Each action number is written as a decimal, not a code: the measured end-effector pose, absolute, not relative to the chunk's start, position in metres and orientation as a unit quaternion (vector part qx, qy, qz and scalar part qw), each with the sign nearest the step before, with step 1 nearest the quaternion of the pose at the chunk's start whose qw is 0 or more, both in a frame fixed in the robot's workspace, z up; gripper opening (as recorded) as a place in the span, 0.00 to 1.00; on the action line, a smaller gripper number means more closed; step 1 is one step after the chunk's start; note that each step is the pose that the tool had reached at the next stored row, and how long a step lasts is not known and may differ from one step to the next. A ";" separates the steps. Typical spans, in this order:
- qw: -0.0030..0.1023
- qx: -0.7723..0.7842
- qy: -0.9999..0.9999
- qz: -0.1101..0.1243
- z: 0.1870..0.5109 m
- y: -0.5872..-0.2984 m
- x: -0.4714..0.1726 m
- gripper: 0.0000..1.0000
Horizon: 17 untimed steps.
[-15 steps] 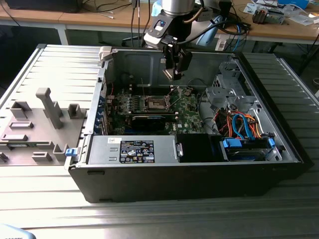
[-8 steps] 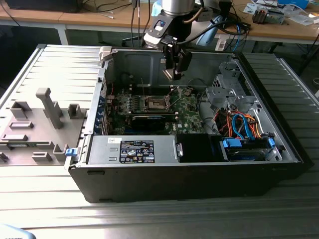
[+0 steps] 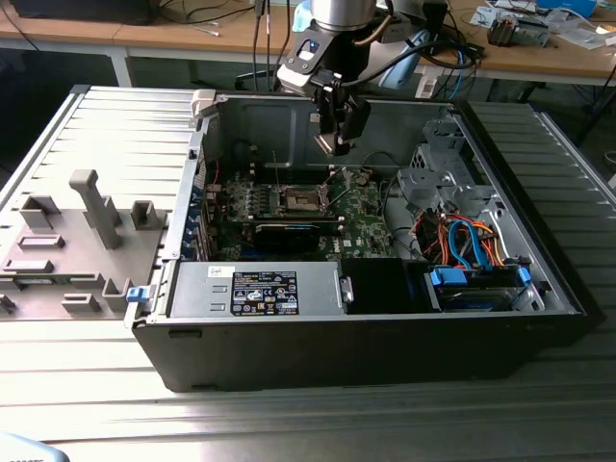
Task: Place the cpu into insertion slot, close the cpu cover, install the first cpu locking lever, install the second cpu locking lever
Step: 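Place the cpu into insertion slot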
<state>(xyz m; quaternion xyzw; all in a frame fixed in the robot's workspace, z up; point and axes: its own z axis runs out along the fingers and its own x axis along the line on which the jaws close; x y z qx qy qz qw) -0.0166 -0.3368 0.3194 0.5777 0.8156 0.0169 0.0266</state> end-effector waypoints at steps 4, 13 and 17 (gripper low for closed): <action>0.027 0.578 0.816 0.017 0.319 -0.337 -0.017 0.55; 0.027 0.584 0.811 0.017 0.319 -0.337 -0.017 0.55; 0.027 0.586 0.810 0.017 0.319 -0.337 -0.017 0.55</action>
